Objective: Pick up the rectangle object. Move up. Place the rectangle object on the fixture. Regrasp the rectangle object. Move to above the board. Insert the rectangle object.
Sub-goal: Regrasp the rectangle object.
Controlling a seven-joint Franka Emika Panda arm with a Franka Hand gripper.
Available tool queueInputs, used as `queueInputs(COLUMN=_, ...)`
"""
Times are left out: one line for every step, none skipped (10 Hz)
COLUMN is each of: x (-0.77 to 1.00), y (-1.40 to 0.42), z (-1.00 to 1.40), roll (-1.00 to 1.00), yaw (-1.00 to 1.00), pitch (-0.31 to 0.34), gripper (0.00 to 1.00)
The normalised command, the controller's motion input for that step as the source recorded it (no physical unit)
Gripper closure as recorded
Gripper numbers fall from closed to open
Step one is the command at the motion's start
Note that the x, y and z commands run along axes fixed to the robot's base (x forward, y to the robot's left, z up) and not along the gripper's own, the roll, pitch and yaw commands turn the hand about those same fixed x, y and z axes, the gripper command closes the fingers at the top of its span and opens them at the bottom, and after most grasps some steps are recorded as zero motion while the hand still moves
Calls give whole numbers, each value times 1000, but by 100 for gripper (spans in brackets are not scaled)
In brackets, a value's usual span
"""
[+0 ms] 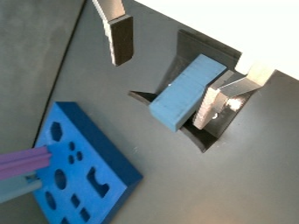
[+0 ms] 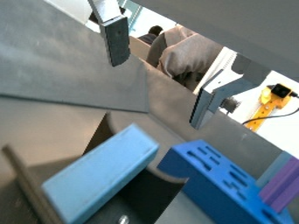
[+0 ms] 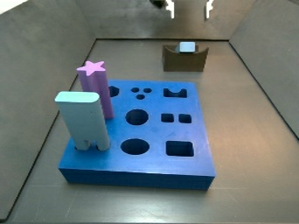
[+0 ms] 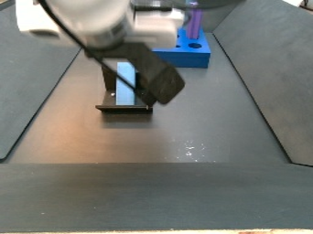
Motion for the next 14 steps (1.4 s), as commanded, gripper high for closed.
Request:
queueInputs(x=-40, y=-4, z=245, roll=92, yaw=19, pitch=72, gripper=0)
queueInputs(x=-87, y=-1000, z=718, roll=1000, yaw=35, pitch=69, gripper=0)
queueInputs(x=-81, y=-1000, z=701, roll=1000, yaw=35, pitch=68, gripper=0)
queueInputs(x=-113, y=-1000, z=676, roll=1000, yaw=34, pitch=58, gripper=0)
queueInputs(x=-133, y=-950, z=564, roll=1000, yaw=33, pitch=50, gripper=0)
queueInputs(x=-106, y=-761, z=303, roll=1000, yaw=32, pitch=45, gripper=0)
queueInputs(x=-85, y=-660, z=171, roll=1000, yaw=32, pitch=44, gripper=0)
queueInputs(x=-46, y=-441, z=56, roll=1000, yaw=32, pitch=42, gripper=0)
queueInputs(x=-41, y=-247, z=52, roll=1000, yaw=31, pitch=41, gripper=0)
queueInputs(x=-52, y=-70, z=47, roll=1000, yaw=31, pitch=38, gripper=0)
queueInputs(x=-48, y=-29, z=26, roll=1000, yaw=31, pitch=34, gripper=0)
queueInputs(x=-44, y=-45, z=19, roll=1000, yaw=31, pitch=31, gripper=0)
queueInputs(x=-47, y=-45, z=27, roll=1000, yaw=30, pitch=28, gripper=0)
queueInputs(x=-48, y=-35, z=22, roll=1000, yaw=30, pitch=23, gripper=0)
